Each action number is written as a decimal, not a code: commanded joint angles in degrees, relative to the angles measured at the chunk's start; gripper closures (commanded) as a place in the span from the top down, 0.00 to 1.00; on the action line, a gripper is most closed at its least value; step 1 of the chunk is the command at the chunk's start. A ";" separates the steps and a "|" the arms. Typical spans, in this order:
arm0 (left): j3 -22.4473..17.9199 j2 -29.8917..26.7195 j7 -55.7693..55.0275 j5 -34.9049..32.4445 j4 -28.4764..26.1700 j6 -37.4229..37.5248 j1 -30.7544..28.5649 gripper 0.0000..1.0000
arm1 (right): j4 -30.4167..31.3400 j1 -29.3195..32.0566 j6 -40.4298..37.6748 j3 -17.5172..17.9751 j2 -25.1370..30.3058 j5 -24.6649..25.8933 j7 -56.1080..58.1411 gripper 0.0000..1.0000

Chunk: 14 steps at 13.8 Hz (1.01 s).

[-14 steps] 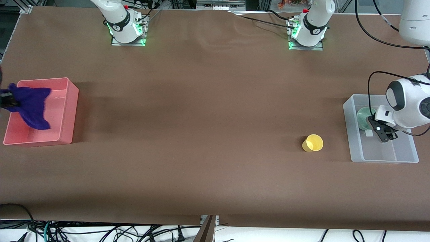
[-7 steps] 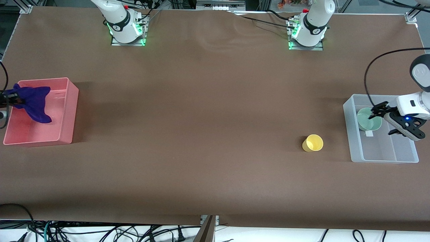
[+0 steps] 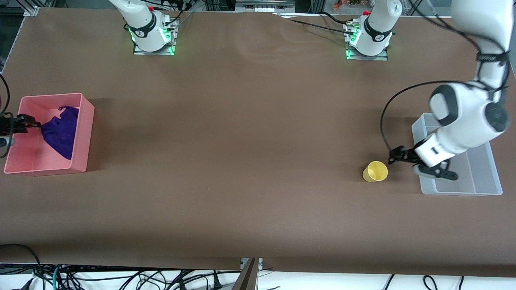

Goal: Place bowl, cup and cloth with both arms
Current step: 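Move the left gripper to the yellow cup and grasp it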

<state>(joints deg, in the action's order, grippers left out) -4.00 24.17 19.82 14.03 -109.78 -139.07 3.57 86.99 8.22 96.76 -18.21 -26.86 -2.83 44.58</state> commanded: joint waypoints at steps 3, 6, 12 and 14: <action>-0.49 6.33 0.65 1.70 0.18 -5.07 1.79 0.37 | -12.45 -0.66 -14.22 10.89 2.50 4.31 -13.28 1.00; -0.48 6.78 0.83 1.62 -0.35 -4.98 1.96 0.00 | -12.64 -2.32 -16.42 16.88 6.02 6.08 -26.32 1.00; -0.48 0.71 1.36 0.74 0.96 -1.30 1.52 0.00 | -12.55 -2.68 -10.56 20.23 14.20 5.47 -31.84 1.00; -0.48 -0.78 1.36 0.74 1.23 1.59 1.26 0.00 | -11.42 -2.68 -10.01 20.32 16.66 6.87 -31.31 1.00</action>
<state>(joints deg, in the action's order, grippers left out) -4.13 25.47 19.71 14.04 -108.29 -140.49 4.84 73.61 4.94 85.42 1.35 -12.57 2.71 13.31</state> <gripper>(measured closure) 0.974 0.000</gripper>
